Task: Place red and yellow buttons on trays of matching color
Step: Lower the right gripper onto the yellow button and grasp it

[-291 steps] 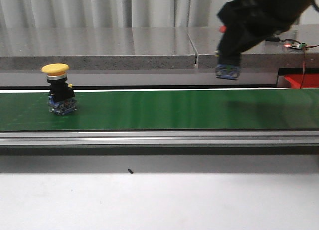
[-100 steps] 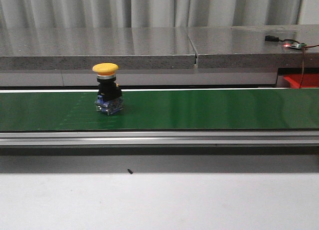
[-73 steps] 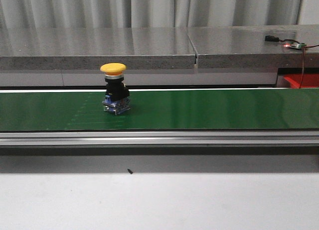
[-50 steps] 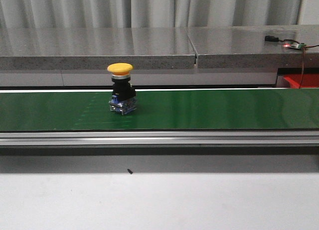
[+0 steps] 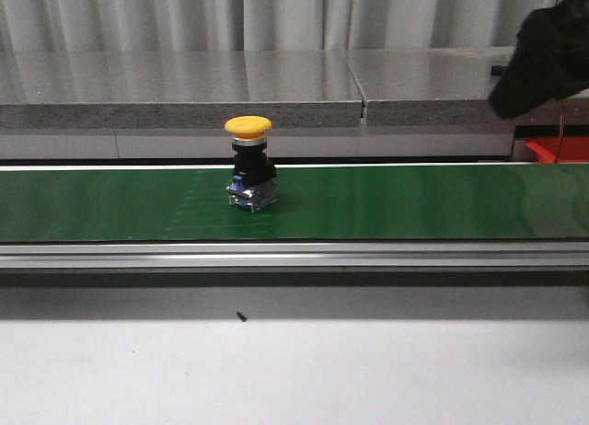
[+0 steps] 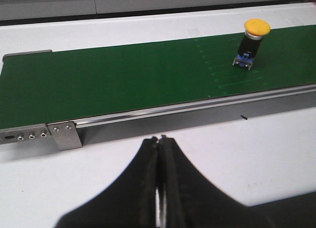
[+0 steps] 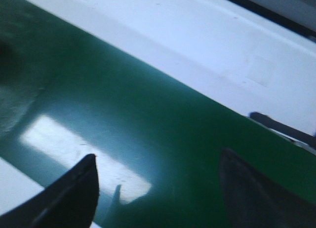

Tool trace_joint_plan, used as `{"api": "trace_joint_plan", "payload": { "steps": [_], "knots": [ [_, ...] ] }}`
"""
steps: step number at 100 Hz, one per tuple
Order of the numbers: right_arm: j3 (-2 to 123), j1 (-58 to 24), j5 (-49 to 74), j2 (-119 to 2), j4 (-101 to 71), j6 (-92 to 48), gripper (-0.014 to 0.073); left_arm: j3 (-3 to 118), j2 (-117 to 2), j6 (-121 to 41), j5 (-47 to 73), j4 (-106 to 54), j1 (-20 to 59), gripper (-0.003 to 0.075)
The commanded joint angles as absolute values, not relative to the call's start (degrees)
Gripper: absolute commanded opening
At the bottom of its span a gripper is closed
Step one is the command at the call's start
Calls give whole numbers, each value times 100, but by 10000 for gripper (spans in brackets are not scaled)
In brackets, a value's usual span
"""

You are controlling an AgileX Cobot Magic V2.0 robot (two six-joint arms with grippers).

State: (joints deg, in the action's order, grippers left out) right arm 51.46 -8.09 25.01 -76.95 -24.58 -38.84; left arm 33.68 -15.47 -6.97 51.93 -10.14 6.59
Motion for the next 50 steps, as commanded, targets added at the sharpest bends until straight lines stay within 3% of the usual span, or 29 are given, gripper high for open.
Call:
{"api": "trace_joint_plan", "payload": {
  "steps": [1,50],
  "knots": [
    [5302,-1158,2310,-7541,-2499,-3982,588,3501,-1600,-698,4824,-1123,708,-19],
    [6326,-2474,2624,-8789,-2505,-4106,591,3501,-1600,-698,4824,-1123,708,-19]
  ]
}}
